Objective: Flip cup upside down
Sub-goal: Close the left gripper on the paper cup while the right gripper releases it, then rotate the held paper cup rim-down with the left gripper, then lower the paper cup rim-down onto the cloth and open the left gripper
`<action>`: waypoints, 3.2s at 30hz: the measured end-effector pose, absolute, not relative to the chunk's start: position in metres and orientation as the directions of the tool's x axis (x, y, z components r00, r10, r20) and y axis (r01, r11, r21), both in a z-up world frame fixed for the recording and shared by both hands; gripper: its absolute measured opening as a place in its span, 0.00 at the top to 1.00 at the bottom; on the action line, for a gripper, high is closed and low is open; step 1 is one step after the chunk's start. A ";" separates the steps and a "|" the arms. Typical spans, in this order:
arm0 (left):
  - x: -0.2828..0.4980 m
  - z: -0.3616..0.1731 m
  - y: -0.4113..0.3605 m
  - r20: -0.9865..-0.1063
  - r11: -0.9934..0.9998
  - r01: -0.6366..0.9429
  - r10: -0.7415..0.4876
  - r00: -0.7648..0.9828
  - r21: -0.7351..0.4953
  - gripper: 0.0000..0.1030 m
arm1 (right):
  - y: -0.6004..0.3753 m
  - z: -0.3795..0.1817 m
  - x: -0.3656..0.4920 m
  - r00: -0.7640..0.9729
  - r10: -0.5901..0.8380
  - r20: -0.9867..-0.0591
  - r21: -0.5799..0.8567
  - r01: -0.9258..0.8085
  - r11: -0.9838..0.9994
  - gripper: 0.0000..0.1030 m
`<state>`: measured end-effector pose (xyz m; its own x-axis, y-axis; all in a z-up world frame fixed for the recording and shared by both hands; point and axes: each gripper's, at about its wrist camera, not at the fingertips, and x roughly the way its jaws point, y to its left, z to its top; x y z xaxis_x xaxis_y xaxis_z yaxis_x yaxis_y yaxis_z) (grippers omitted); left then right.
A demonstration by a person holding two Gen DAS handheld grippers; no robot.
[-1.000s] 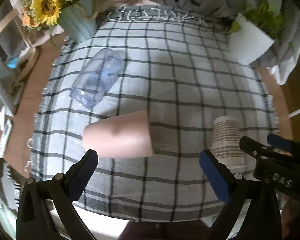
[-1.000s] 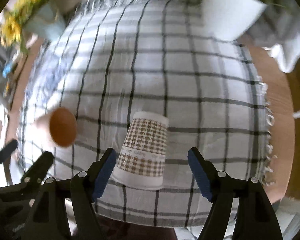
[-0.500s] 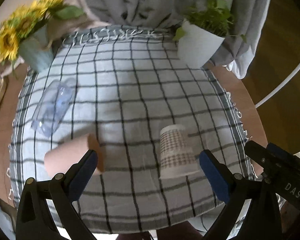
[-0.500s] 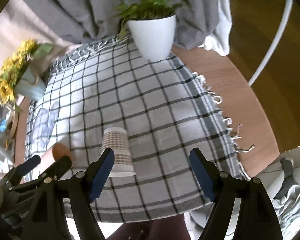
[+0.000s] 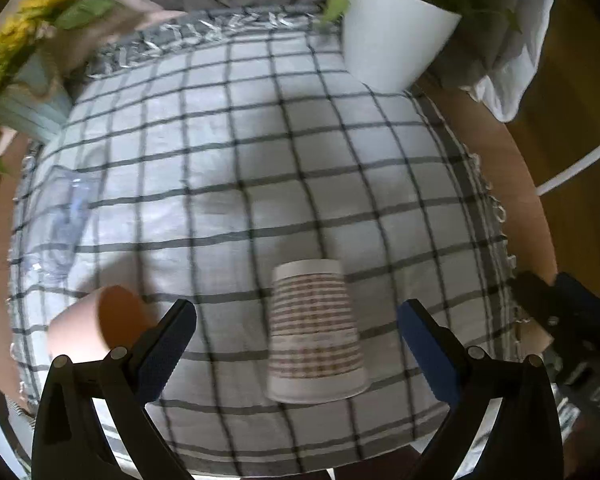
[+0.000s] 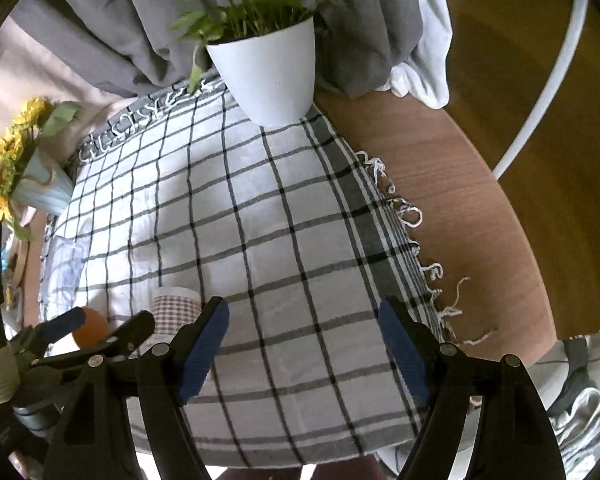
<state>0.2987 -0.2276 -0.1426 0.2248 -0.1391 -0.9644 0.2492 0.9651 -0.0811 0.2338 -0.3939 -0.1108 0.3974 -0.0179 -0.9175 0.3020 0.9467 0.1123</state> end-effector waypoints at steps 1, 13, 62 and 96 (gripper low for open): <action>0.303 -0.146 -0.233 -0.971 0.963 0.260 -0.130 0.202 -0.075 0.00 | -0.397 -0.115 0.237 0.389 -0.011 -0.921 0.117 0.305 0.945 0.25; 0.337 -0.201 -0.251 -0.999 0.968 0.249 -0.043 -0.011 -0.044 0.10 | -0.414 -0.157 0.263 0.296 0.084 -0.951 0.187 0.337 0.923 0.25; 0.271 -0.161 -0.252 -0.951 0.975 0.200 -0.145 0.275 -0.091 0.46 | -0.411 -0.136 0.250 0.381 0.006 -0.924 0.080 0.178 0.981 0.25; 0.158 -0.048 -0.159 -0.701 0.998 0.056 -0.041 0.712 -0.001 0.00 | -0.349 -0.047 0.150 0.650 -0.041 -0.759 0.079 0.154 0.985 0.12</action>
